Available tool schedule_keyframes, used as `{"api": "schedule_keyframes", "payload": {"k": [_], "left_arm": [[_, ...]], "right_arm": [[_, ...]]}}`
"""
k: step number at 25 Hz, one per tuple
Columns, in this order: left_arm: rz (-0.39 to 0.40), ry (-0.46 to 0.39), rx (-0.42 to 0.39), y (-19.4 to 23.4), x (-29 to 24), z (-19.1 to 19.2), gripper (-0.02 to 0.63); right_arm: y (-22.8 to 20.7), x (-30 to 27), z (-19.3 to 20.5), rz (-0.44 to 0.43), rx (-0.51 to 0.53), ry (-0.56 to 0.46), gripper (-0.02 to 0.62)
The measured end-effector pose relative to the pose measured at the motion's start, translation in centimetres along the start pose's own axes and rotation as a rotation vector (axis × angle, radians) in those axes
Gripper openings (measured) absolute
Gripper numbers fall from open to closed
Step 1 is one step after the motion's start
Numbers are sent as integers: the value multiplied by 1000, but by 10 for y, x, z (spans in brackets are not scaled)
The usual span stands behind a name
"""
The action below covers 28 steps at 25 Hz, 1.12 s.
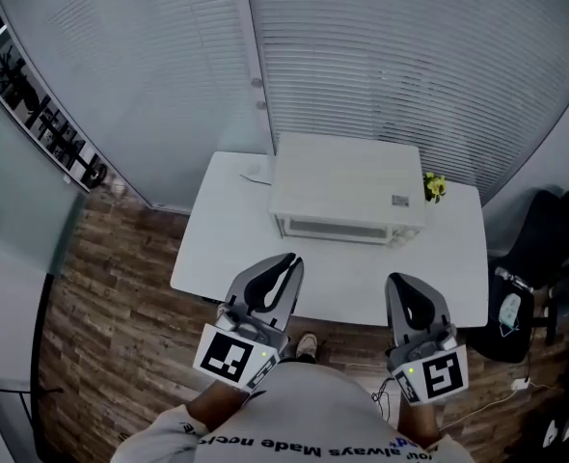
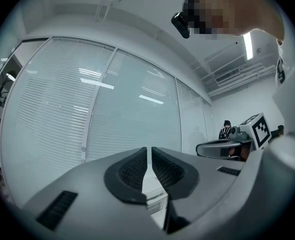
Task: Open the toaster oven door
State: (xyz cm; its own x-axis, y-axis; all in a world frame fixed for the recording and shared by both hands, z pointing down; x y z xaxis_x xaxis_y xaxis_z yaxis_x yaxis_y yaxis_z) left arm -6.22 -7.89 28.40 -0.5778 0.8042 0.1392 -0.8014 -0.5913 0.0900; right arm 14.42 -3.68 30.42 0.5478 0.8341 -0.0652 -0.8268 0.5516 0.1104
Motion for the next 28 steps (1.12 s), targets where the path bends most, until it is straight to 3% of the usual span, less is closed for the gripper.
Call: {"api": "schedule_keyframes", "payload": {"k": [10, 15, 23, 28], "left_arm": [[18, 43, 24, 38, -35, 27, 38], [8, 65, 79, 51, -45, 43, 38], [-56, 161, 81, 79, -60, 86, 41], [-59, 250, 141, 96, -69, 127, 46]], "right_arm": [[-14, -45, 21, 3, -23, 26, 8], [-22, -56, 24, -2, -27, 21, 8], [-34, -60, 27, 12, -39, 28, 8], [-35, -63, 34, 19, -51, 33, 8]]}}
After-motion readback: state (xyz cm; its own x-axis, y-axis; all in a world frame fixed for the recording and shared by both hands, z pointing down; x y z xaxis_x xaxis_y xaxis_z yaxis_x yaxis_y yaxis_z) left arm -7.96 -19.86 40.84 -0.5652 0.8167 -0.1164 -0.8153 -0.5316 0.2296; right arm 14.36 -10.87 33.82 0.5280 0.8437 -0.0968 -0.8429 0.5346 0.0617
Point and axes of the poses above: the fingertips, and each gripper's own axes: x backward along the fingers, y to its left, z out of its underside, the point moved 6 cm from there along x, backward along the fingers, and after that the axes turned 4 degrees about -z, right-handed, at the moved point
